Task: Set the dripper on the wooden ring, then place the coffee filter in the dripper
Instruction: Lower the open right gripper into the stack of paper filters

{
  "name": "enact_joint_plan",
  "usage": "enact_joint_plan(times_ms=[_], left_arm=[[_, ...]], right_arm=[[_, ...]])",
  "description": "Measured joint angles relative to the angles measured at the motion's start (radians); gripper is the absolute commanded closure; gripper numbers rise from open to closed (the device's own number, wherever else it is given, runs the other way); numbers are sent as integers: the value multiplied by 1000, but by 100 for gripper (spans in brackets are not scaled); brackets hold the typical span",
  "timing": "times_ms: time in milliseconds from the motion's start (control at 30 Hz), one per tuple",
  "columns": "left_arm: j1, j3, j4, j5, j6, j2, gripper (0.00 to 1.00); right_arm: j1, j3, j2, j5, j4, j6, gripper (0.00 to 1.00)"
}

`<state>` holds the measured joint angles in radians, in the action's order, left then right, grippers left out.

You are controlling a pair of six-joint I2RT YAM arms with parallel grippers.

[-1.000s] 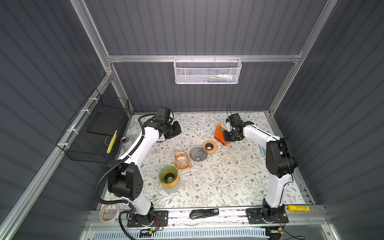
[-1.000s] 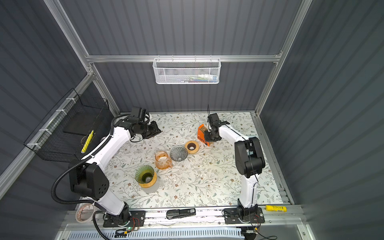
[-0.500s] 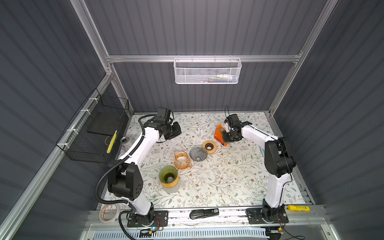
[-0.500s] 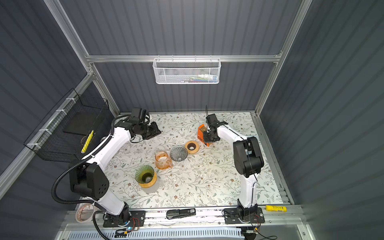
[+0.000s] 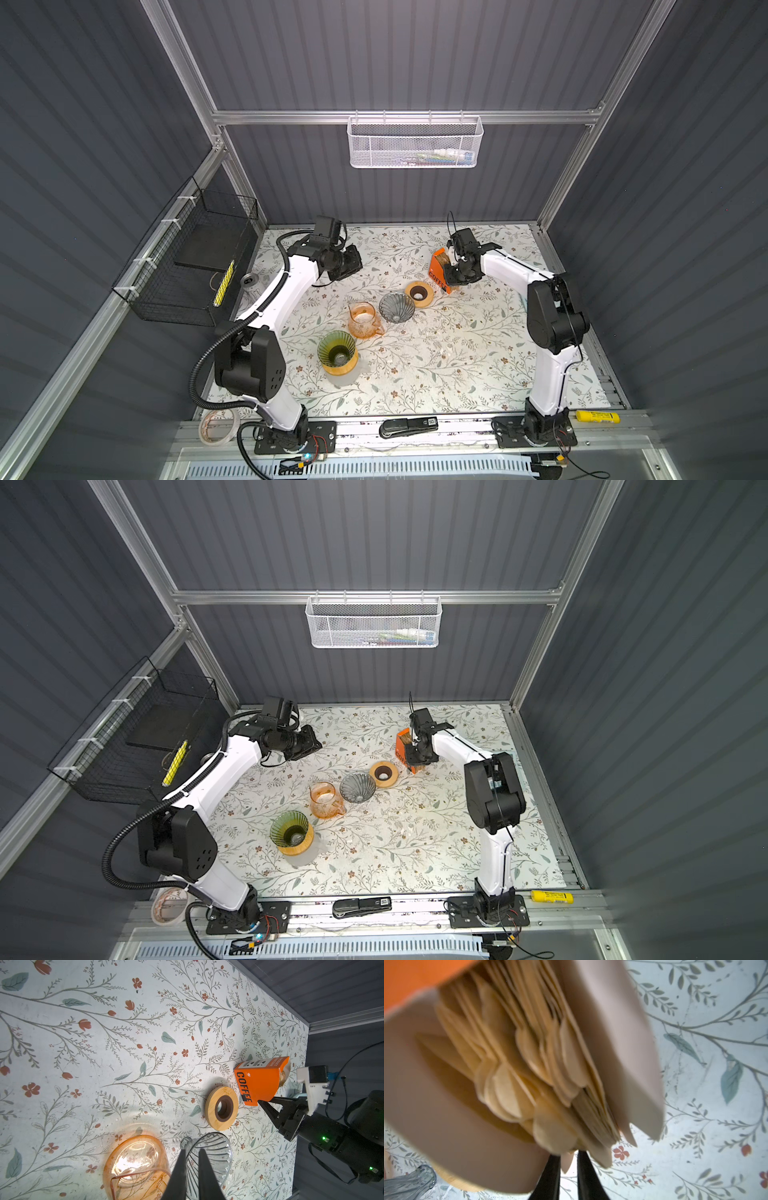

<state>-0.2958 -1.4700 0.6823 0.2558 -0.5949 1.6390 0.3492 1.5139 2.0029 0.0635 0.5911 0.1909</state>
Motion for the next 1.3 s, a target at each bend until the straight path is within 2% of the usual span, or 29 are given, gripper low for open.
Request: enact_joint_plan(times_ms=[167,767,1000,1300], left_arm=[[0,13,-9,0,0,-8,86],[0,33,-22,0,0,-18,86],[0,42,-25,0,0,-18,86],[0,42,-25,0,0,-18,86]], right_arm=[[5,12,0,-4,4,-1,88],[14,39,33,-4,21,-1,83],[19,47,33,-5,28,1,77],[28,61,35,-16,35,8,77]])
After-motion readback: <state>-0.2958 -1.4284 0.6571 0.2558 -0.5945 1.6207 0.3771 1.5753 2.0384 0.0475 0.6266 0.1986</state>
